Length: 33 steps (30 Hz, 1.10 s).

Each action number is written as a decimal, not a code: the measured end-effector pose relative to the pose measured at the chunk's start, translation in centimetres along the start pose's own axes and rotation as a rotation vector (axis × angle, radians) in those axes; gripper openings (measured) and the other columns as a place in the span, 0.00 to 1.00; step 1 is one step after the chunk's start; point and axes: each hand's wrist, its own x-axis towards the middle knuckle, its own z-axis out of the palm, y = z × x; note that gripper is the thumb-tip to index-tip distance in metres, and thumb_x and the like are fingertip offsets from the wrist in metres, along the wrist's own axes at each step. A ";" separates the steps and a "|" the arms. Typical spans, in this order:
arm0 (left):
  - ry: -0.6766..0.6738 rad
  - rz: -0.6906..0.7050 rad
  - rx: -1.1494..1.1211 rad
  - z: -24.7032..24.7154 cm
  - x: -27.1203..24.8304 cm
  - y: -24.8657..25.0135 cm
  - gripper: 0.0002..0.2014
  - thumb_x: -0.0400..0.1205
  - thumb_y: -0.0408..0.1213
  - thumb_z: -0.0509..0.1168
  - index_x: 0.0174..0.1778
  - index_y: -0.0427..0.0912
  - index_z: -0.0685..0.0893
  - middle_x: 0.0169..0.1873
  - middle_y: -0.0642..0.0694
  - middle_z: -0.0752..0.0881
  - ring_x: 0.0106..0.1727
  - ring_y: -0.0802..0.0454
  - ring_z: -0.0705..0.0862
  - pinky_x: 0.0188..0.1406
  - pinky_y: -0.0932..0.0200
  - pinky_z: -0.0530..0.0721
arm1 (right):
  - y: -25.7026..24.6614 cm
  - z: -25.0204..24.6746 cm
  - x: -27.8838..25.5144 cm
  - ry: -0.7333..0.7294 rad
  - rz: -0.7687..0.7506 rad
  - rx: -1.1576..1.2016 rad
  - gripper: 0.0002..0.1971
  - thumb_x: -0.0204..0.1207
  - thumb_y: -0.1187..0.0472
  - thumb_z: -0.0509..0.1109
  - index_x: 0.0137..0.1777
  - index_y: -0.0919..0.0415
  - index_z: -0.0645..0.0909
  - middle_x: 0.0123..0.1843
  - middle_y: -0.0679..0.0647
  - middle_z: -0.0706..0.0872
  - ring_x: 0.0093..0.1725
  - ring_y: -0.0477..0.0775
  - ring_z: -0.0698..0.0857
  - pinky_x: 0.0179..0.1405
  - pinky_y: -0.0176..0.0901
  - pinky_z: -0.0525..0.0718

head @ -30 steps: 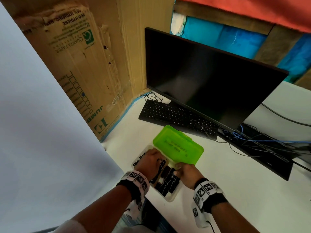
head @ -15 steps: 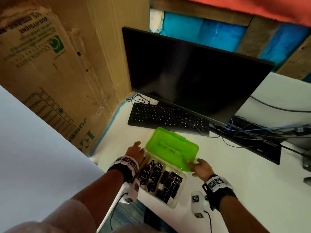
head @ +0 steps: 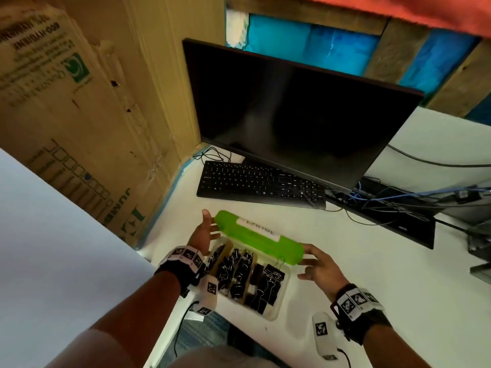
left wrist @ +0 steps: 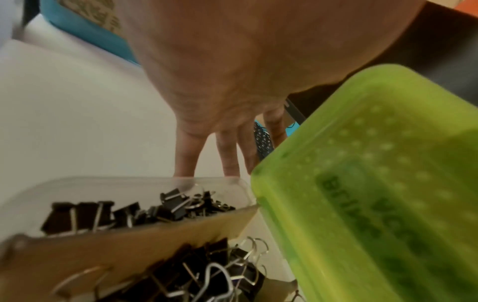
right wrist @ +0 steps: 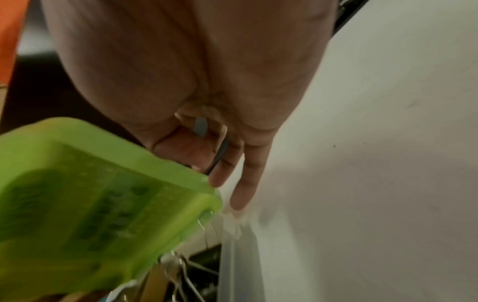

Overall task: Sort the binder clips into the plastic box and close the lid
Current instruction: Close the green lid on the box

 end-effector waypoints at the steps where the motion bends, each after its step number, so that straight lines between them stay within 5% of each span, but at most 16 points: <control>1: 0.011 -0.009 0.007 -0.5 0.0 -0.5 0.37 0.79 0.68 0.32 0.62 0.52 0.79 0.59 0.48 0.83 0.61 0.47 0.79 0.62 0.38 0.72 | 0.2 0.3 -0.4 0.003 -0.019 -0.034 0.32 0.63 0.86 0.53 0.54 0.54 0.83 0.59 0.55 0.82 0.54 0.58 0.81 0.44 0.51 0.84; 4: 0.007 -0.028 0.015 -1.6 -0.6 -1.6 0.28 0.80 0.67 0.45 0.53 0.53 0.83 0.56 0.45 0.86 0.60 0.45 0.80 0.63 0.38 0.76 | 0.8 1.2 -1.6 0.047 -0.097 -0.048 0.25 0.68 0.84 0.57 0.49 0.56 0.85 0.57 0.57 0.83 0.53 0.57 0.80 0.45 0.49 0.83; 8: -0.001 -0.086 0.072 -2.9 -1.8 -3.2 0.02 0.80 0.43 0.66 0.45 0.54 0.84 0.61 0.40 0.84 0.51 0.44 0.82 0.50 0.47 0.83 | 1.6 2.4 -2.8 0.059 -0.147 -0.086 0.15 0.74 0.76 0.65 0.41 0.56 0.88 0.54 0.57 0.80 0.47 0.51 0.81 0.47 0.41 0.80; 10: -0.052 -0.069 0.280 -3.3 -1.8 -4.7 0.11 0.79 0.37 0.67 0.57 0.53 0.82 0.64 0.44 0.83 0.54 0.44 0.82 0.48 0.46 0.85 | 2.5 2.7 -3.1 0.092 -0.212 -0.230 0.08 0.70 0.68 0.75 0.41 0.53 0.86 0.52 0.53 0.80 0.49 0.47 0.82 0.50 0.31 0.78; 12: -0.060 -0.043 0.439 -3.3 -2.1 -5.8 0.21 0.79 0.41 0.67 0.69 0.52 0.76 0.66 0.48 0.82 0.57 0.43 0.82 0.47 0.47 0.88 | 3.8 3.1 -3.3 0.087 -0.205 -0.344 0.17 0.65 0.62 0.81 0.51 0.53 0.79 0.54 0.48 0.78 0.51 0.46 0.82 0.51 0.34 0.78; 17: 0.008 -0.023 0.441 -2.9 -2.4 -6.5 0.25 0.78 0.45 0.69 0.72 0.51 0.74 0.66 0.48 0.81 0.57 0.43 0.84 0.47 0.47 0.90 | 4.6 3.6 -3.1 -0.003 0.167 -0.254 0.26 0.72 0.52 0.75 0.65 0.55 0.67 0.50 0.55 0.83 0.45 0.56 0.87 0.45 0.50 0.87; 22: -0.009 -0.004 0.368 -1.3 -2.2 -6.4 0.25 0.75 0.48 0.72 0.68 0.48 0.79 0.61 0.48 0.85 0.54 0.45 0.86 0.47 0.47 0.90 | 3.4 3.4 -2.8 0.049 0.111 -0.214 0.33 0.70 0.55 0.77 0.73 0.58 0.67 0.59 0.55 0.82 0.52 0.56 0.86 0.48 0.49 0.88; 25: -0.027 0.027 0.318 0.2 -1.9 -6.6 0.29 0.69 0.53 0.76 0.65 0.46 0.81 0.54 0.48 0.87 0.49 0.45 0.89 0.48 0.45 0.90 | 2.4 2.6 -2.8 0.131 0.023 -0.297 0.33 0.71 0.57 0.76 0.74 0.60 0.67 0.62 0.56 0.82 0.49 0.53 0.85 0.46 0.39 0.82; 28: -0.001 0.049 0.278 1.5 -1.4 -6.8 0.33 0.60 0.59 0.76 0.59 0.47 0.84 0.50 0.48 0.88 0.46 0.44 0.90 0.48 0.43 0.90 | 2.6 1.9 -2.9 0.237 -0.019 -0.300 0.34 0.72 0.56 0.75 0.76 0.60 0.65 0.65 0.58 0.82 0.50 0.55 0.85 0.51 0.43 0.82; 33: -0.038 0.033 0.285 2.9 -0.8 -6.2 0.14 0.64 0.55 0.78 0.38 0.52 0.86 0.43 0.42 0.91 0.43 0.41 0.91 0.46 0.41 0.90 | 3.3 1.5 -2.4 0.363 0.136 -0.225 0.30 0.72 0.42 0.70 0.67 0.61 0.73 0.49 0.59 0.89 0.37 0.59 0.90 0.43 0.56 0.90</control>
